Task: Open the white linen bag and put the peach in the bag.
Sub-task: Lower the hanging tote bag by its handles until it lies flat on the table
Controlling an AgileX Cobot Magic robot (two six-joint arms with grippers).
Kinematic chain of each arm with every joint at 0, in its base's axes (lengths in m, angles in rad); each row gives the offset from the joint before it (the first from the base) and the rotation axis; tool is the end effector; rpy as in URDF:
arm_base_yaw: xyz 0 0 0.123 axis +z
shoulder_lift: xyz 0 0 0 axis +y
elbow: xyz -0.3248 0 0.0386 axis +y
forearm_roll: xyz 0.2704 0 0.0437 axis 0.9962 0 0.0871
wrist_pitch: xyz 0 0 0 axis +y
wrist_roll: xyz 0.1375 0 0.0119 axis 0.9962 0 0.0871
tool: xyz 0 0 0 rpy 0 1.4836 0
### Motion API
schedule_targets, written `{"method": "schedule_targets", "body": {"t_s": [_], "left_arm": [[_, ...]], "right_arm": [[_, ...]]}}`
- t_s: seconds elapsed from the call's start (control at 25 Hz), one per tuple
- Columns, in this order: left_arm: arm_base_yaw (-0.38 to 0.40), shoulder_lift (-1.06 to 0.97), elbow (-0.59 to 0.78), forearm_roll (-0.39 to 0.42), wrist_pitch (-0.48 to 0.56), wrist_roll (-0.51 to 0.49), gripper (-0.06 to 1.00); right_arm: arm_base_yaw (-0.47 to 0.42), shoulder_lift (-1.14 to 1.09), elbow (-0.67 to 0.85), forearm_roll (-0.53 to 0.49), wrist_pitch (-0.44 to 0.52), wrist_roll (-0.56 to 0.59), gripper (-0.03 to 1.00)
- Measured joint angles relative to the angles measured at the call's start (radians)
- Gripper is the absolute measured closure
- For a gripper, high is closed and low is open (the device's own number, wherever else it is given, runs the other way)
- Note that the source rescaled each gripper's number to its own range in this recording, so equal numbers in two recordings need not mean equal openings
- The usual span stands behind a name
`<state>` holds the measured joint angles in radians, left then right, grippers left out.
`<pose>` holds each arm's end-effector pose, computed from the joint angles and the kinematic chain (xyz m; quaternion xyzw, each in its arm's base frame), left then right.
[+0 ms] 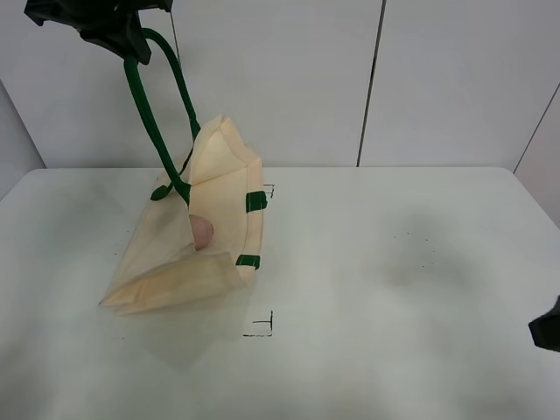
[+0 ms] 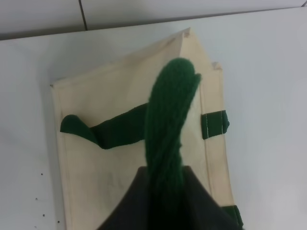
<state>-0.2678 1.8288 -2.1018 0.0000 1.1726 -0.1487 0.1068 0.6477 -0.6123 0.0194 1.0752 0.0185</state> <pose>0.4471 -0.1227 0.4419 0.0553 0.9273 -0.0765 0.3622 0.1069 0.0138 0.2660 -0.0404 0.9619 0.0264 0.2692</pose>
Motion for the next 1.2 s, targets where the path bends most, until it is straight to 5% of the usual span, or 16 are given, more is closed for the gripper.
{"method": "schedule_targets", "body": {"t_s": [0.4, 1.2], "left_arm": [[0.000, 0.000, 0.000, 0.000, 0.000, 0.000, 0.94], [0.000, 0.000, 0.000, 0.000, 0.000, 0.000, 0.94]], "right_arm": [[0.000, -0.451, 0.110, -0.008, -0.046, -0.004, -0.03], [-0.110, -0.649, 0.110, -0.007, -0.047, -0.007, -0.03]]}}
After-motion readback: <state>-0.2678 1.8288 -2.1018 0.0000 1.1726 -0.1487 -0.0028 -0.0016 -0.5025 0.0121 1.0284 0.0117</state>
